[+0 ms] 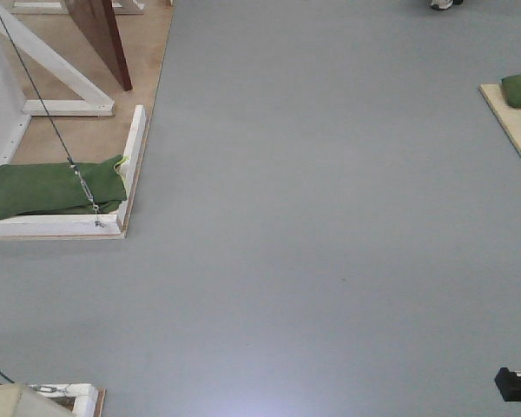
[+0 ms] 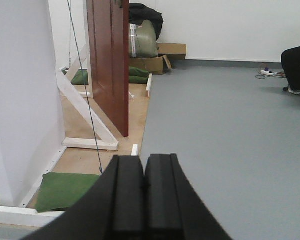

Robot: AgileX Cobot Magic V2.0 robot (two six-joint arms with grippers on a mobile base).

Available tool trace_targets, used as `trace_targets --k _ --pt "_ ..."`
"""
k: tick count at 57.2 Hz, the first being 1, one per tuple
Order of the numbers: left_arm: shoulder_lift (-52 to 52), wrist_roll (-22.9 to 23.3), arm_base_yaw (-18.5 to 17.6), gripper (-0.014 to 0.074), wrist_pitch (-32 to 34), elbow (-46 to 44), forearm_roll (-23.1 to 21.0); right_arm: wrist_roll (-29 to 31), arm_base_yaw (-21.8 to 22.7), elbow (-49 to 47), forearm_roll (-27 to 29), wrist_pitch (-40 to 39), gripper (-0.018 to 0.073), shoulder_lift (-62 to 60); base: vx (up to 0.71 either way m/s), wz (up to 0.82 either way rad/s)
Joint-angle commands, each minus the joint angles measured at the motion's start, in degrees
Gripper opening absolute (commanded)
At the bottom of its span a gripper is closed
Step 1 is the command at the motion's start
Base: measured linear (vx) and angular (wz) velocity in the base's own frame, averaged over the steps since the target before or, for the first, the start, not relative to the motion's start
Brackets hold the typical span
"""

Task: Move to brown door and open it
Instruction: 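Drive the base forward toward the brown door frame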

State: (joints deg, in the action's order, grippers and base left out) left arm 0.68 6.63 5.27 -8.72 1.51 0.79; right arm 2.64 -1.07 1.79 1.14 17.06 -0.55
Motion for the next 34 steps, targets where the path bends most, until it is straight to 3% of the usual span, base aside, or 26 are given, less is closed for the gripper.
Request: trace_targets --k 1,34 --pt "0.75 0.08 0.03 -0.0003 4.63 -0.99 0.03 0.32 0.16 0.28 -0.38 -4.53 0.0000 -0.80 0.31 -0.05" --pt "0.75 0.08 0.03 -0.0003 4.63 -0.99 0.03 0.32 0.16 0.28 -0.38 -4.53 0.0000 -0.80 0.37 -0.01"
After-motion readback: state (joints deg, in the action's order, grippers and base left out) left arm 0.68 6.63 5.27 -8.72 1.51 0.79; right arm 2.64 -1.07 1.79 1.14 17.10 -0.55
